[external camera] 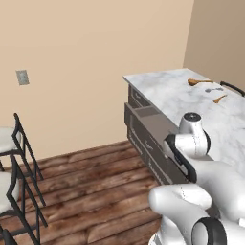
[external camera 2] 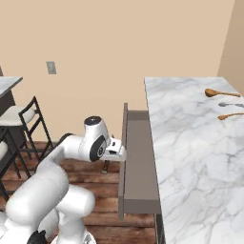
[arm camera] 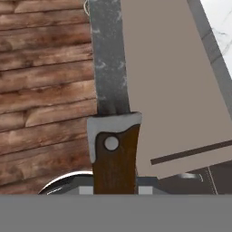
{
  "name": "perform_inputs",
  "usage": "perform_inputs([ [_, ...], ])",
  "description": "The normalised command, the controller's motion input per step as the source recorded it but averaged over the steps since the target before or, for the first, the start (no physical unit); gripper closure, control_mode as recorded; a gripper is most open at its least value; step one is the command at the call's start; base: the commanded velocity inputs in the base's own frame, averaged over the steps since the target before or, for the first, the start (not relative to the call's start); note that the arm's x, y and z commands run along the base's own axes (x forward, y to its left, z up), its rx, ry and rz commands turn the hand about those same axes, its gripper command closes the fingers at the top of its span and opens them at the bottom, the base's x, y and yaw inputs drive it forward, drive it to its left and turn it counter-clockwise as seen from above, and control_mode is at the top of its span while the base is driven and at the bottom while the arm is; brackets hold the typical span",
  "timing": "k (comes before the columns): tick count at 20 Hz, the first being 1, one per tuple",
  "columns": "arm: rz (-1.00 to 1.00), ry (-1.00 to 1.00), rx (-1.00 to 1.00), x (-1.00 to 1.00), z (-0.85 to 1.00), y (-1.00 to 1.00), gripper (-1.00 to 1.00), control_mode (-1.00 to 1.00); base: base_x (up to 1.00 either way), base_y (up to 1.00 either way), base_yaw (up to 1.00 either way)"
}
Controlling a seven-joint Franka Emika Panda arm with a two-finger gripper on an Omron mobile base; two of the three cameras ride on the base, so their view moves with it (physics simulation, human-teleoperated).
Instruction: Pick up the metallic utensils from the counter and place them in the open drawer. Make sure not to pick up any wooden utensils.
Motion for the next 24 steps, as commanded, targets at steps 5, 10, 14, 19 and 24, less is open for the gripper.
perform_inputs([
  [5,0.01,0.07,0.00,0.34,-0.15,-0.38,1.00,-1.00,0.00,0.00,0.00],
  [10,0.01,0.05,0.00,0.36,-0.33,-0.24,1.00,-1.00,0.00,0.00,0.00],
  [14,0.01,0.01,0.00,0.38,-0.58,-0.08,1.00,-1.00,0.00,0.00,0.00],
  [19,0.02,0.00,0.00,0.31,-0.51,-0.05,1.00,-1.00,0.00,0.00,0.00],
  [24,0.01,0.00,0.00,0.16,-0.32,-0.10,1.00,-1.00,0.00,0.00,0.00],
])
